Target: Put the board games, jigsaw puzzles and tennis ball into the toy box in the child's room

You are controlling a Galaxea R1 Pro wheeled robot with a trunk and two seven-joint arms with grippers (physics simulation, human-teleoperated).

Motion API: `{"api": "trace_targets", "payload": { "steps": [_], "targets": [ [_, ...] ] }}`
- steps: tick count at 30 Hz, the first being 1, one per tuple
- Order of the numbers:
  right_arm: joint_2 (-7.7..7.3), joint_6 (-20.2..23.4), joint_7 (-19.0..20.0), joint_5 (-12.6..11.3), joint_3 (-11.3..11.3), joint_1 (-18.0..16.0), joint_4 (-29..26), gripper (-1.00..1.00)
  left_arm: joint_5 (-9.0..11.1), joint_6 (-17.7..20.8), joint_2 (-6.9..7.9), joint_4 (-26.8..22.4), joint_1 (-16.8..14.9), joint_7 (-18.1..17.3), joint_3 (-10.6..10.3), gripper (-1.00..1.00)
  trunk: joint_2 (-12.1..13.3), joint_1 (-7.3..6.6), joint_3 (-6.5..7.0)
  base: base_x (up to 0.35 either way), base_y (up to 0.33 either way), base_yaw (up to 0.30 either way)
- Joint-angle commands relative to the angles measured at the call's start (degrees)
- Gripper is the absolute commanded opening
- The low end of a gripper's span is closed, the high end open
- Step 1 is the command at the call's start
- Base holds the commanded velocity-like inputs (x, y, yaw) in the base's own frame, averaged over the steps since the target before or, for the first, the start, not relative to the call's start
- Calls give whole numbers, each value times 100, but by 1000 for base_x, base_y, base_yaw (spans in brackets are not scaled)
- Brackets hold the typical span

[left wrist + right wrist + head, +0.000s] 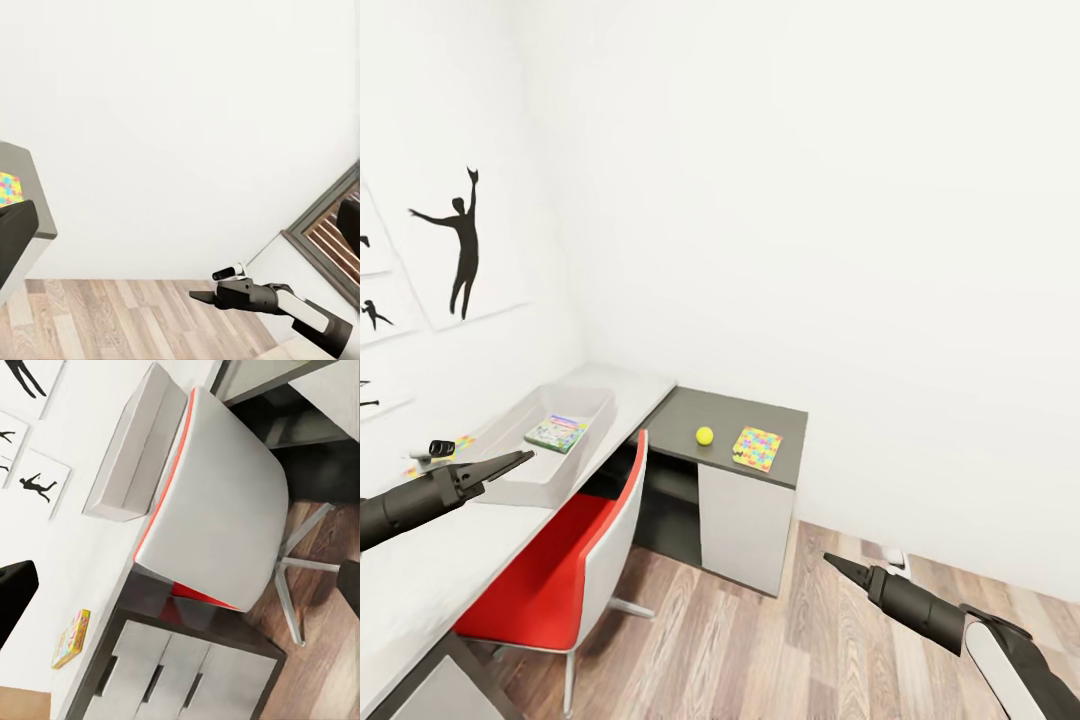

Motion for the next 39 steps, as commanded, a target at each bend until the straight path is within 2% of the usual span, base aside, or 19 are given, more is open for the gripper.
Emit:
{"api": "trace_targets", "payload": {
  "steps": [1, 39],
  "targets": [
    [0, 39, 3, -28, -2, -6, 1, 100, -7, 61, 3, -2, -3, -26, 2, 100, -14, 3, -19, -75, 0, -226],
    [-1, 36, -2, -28, -2, -6, 2, 100, -7, 55, -1, -2, -3, -26, 2, 100, -14, 3, -188, -72, 0, -240]
  ]
}}
